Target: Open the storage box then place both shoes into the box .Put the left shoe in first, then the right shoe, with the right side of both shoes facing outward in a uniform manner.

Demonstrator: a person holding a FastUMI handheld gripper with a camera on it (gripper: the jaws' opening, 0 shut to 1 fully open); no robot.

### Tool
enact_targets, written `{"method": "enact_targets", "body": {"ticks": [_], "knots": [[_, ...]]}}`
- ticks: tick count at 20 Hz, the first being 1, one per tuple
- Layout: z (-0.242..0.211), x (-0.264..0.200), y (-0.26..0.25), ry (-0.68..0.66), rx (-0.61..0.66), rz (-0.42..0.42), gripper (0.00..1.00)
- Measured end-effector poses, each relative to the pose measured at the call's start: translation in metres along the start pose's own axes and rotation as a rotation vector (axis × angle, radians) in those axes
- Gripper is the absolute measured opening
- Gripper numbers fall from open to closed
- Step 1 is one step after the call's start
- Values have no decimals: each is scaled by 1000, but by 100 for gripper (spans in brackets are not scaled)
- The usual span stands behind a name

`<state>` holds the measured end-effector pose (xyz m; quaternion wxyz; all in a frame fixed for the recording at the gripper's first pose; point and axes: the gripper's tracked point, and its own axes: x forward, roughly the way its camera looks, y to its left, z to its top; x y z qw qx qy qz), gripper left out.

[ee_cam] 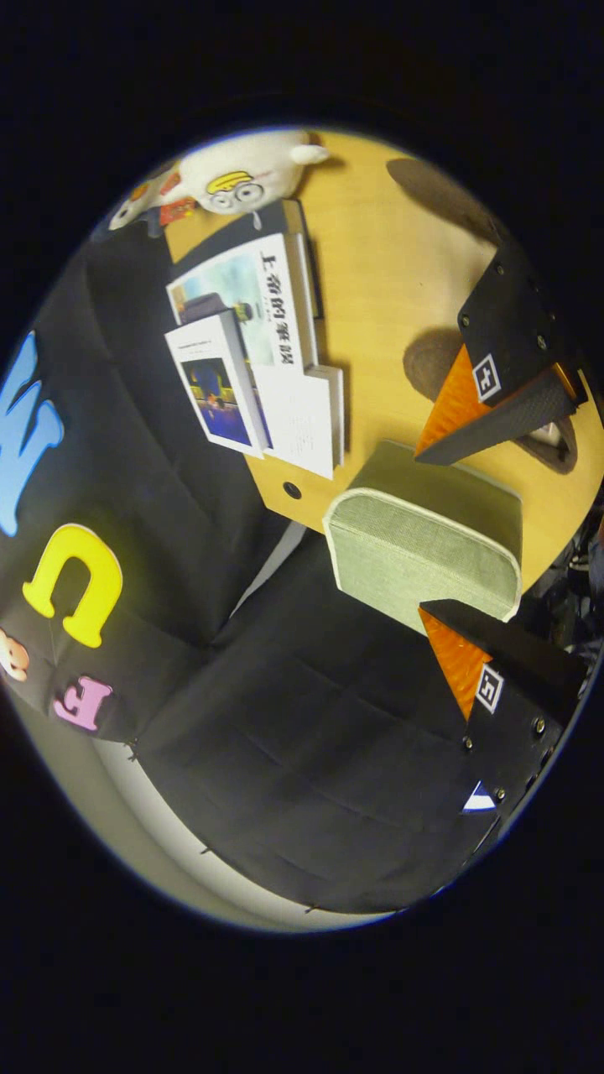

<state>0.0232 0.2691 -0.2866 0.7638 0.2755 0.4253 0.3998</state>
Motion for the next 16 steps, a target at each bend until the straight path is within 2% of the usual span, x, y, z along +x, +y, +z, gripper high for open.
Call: {"method": "enact_targets", "body": {"ticks": [4, 16], "knots": [[-15, 19, -4, 61, 50, 48, 97], [-43, 83, -3, 148, 309, 280, 96]]}}
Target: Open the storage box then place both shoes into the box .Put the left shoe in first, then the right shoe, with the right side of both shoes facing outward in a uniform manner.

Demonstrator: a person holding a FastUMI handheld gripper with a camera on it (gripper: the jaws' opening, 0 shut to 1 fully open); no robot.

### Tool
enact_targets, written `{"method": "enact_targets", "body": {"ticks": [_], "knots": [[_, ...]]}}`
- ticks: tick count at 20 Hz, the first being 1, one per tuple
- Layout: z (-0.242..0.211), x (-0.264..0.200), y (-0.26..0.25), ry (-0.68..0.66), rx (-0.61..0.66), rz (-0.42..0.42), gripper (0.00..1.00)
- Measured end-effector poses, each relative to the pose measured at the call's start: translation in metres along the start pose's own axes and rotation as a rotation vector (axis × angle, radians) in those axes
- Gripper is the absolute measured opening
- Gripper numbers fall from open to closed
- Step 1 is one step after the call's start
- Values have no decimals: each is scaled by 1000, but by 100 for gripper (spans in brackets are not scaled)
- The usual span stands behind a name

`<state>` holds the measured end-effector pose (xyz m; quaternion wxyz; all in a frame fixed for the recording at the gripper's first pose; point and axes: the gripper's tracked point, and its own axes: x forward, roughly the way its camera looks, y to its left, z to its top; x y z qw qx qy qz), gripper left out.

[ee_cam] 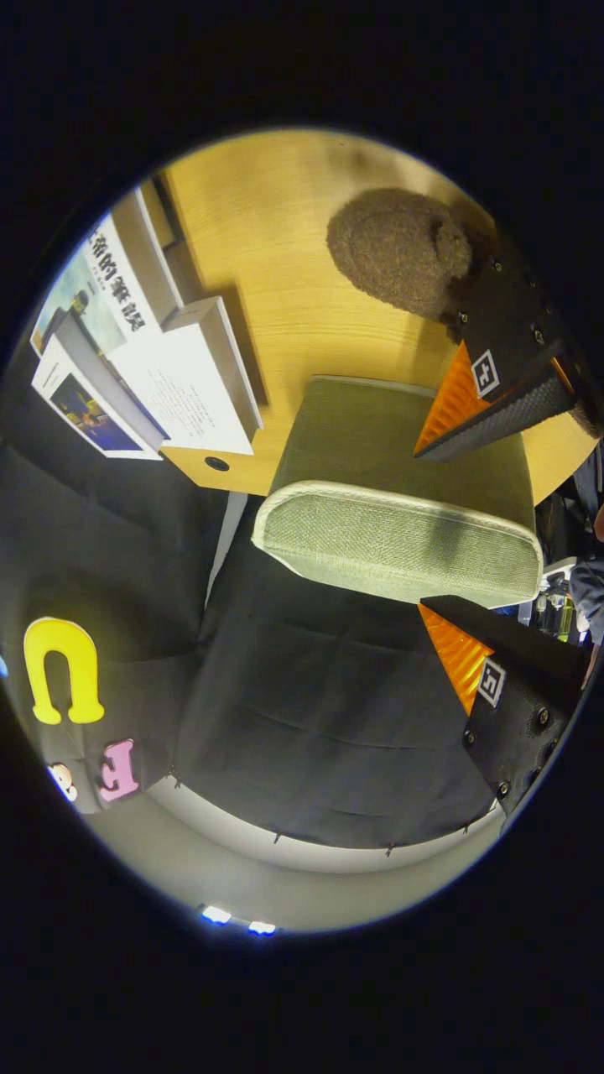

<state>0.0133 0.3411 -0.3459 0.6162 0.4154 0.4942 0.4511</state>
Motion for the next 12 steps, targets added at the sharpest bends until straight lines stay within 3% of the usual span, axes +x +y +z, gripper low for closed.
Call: {"method": "enact_targets", "body": {"ticks": [6, 7, 8, 10, 11, 12], "knots": [[9, 15, 10, -13, 118, 111, 94], [10, 15, 11, -14, 122, 113, 80], [10, 13, 12, -22, 119, 116, 75], [12, 6, 20, -31, 127, 156, 45], [12, 9, 23, -35, 117, 154, 44], [12, -2, 17, -40, 117, 119, 28]]}}
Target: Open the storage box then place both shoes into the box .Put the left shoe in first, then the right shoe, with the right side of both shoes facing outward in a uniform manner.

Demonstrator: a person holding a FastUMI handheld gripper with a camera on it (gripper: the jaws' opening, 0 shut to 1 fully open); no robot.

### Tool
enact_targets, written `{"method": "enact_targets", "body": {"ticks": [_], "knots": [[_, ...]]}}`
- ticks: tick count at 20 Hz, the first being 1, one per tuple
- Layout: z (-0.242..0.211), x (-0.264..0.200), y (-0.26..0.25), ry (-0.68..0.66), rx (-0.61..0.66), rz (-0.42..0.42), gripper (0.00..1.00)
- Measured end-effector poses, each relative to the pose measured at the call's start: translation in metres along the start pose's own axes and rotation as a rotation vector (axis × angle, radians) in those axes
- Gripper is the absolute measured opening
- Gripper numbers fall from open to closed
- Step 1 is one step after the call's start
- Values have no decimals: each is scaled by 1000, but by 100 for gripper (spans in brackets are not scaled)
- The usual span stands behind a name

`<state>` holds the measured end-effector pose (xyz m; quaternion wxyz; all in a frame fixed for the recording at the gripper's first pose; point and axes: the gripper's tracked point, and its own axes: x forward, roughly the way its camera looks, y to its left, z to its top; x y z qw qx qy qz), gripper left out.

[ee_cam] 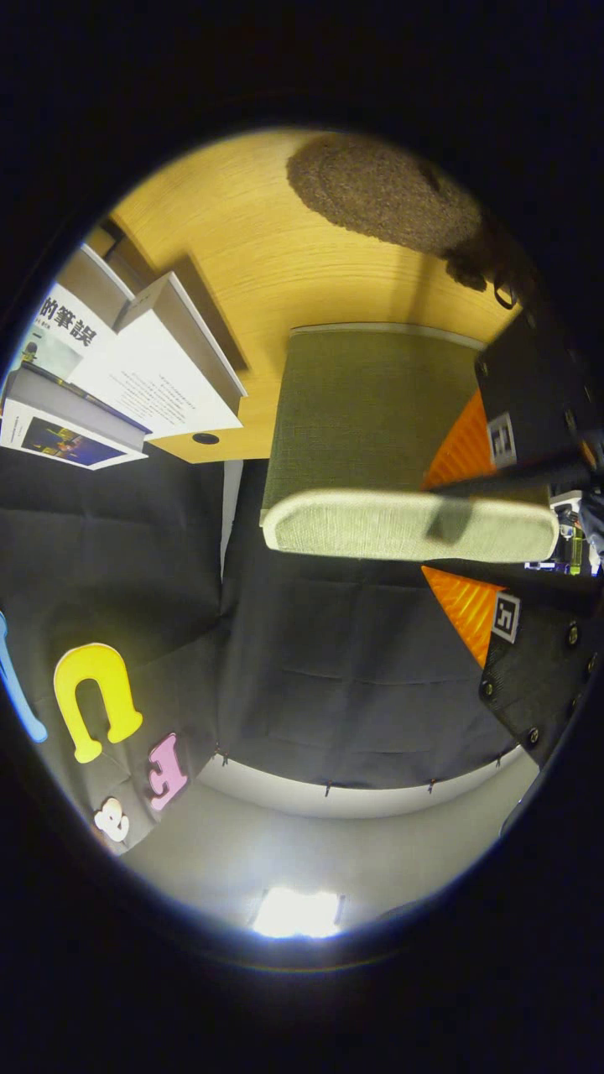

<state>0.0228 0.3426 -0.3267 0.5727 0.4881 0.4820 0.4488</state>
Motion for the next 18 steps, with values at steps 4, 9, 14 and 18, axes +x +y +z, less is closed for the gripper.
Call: {"method": "enact_targets", "body": {"ticks": [4, 9, 14, 18], "knots": [[-7, 3, 19, 35, -40, 38, 8], [-13, 6, 49, 53, -86, 47, 9], [-10, 16, 82, 63, -172, 46, 9], [-10, 34, 112, 72, -270, 41, 9]]}}
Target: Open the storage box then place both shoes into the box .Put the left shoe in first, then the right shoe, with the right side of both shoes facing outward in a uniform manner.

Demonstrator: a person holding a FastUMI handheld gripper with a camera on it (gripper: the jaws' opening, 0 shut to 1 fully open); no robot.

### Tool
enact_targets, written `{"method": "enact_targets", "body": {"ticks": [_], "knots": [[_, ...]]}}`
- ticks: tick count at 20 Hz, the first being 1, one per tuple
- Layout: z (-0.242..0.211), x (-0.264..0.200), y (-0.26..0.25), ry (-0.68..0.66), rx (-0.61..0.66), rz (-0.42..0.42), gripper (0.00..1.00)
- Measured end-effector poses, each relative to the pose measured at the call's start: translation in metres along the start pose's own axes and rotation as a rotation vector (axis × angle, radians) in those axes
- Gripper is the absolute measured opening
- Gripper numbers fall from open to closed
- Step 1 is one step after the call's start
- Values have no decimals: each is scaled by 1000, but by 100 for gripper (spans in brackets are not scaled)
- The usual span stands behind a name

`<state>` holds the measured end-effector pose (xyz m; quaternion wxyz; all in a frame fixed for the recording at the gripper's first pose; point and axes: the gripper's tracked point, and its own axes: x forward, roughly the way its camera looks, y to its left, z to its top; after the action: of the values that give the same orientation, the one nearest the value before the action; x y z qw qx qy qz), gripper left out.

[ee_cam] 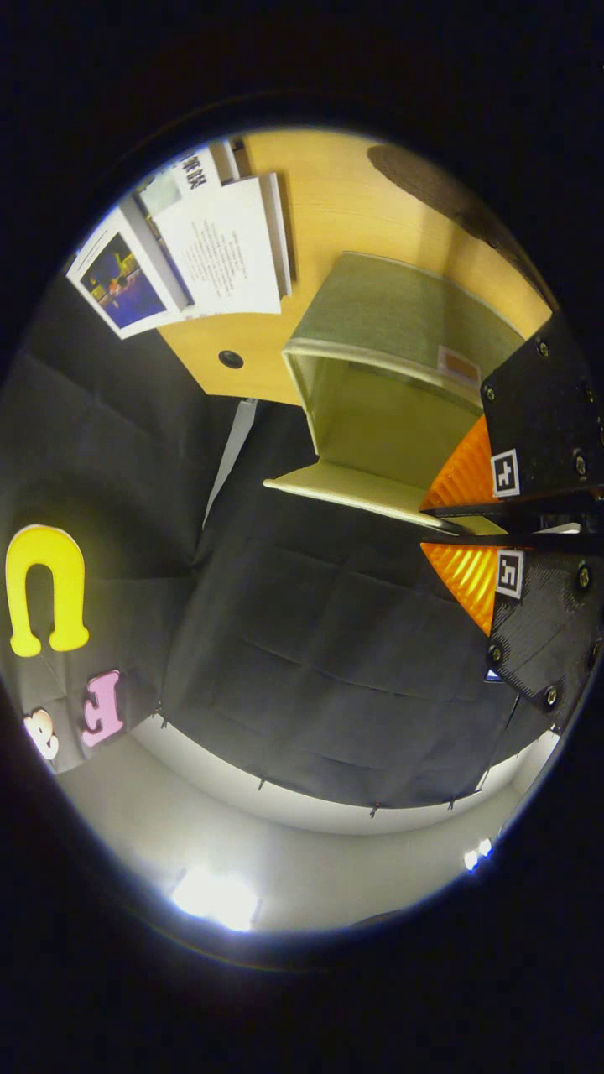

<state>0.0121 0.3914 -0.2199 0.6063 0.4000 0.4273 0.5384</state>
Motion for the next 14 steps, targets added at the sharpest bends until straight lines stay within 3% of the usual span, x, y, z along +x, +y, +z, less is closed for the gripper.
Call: {"method": "enact_targets", "body": {"ticks": [5, 14], "knots": [[8, 43, 33, 30, -113, -4, 9], [1, 130, 80, 57, -192, 11, 11]]}}
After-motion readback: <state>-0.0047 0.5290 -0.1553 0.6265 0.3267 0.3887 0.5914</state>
